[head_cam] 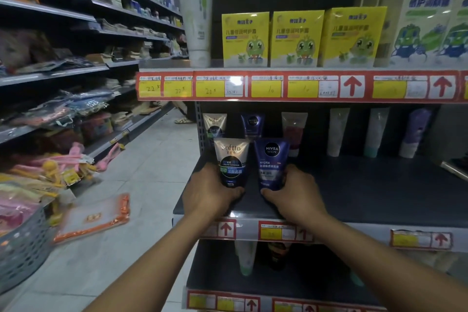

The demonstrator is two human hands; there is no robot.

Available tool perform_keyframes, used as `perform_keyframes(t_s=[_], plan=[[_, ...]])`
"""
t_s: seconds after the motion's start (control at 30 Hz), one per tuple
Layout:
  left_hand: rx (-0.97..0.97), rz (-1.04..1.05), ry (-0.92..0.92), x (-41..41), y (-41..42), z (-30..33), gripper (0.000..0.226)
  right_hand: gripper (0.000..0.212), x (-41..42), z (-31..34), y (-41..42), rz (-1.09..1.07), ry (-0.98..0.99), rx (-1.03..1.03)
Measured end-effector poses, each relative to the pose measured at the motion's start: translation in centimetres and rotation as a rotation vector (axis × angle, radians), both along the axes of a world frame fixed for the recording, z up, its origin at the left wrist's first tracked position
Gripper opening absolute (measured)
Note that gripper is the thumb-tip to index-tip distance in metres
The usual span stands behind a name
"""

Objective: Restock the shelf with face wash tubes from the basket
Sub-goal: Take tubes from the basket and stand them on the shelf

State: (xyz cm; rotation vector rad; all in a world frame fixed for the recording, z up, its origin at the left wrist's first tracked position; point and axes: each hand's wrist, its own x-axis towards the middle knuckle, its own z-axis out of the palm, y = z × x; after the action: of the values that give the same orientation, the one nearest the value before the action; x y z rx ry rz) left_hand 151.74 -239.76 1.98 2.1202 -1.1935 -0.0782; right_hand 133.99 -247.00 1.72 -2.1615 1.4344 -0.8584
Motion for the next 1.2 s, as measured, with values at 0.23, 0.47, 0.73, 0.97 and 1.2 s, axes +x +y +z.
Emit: perform_keyframes(t_s=[0.23, 0.47, 0.73, 0.97, 1.2], plan=[[0.005, -0.035, 0.011, 4.0, -4.1, 0.5, 0.075, 0.039, 3.6, 0.6, -3.9, 0.028, 0.061, -0.033], [-0.048, -0.014, 0.016, 6.9, -8.1, -0.8, 0.071, 0.053, 6.6, -1.3, -8.0, 0.004, 0.041, -0.105], [-0.097, 0.005, 0.025, 8.2, -10.3, -1.6, 0.08, 0.053, 8.7, -1.8, -11.5, -0.017, 0.051, -0.096], [-0.101, 0.009, -0.008, 8.7, -10.8, -2.3, 0.072, 0.058, 8.9, -2.9, -12.5, -0.009, 0.034, -0.086], [-0.105, 0.03, -0.077, 9.3, -11.4, -2.8, 0.065, 0.056, 8.9, -3.1, -12.7, -0.031, 0.046, -0.131]])
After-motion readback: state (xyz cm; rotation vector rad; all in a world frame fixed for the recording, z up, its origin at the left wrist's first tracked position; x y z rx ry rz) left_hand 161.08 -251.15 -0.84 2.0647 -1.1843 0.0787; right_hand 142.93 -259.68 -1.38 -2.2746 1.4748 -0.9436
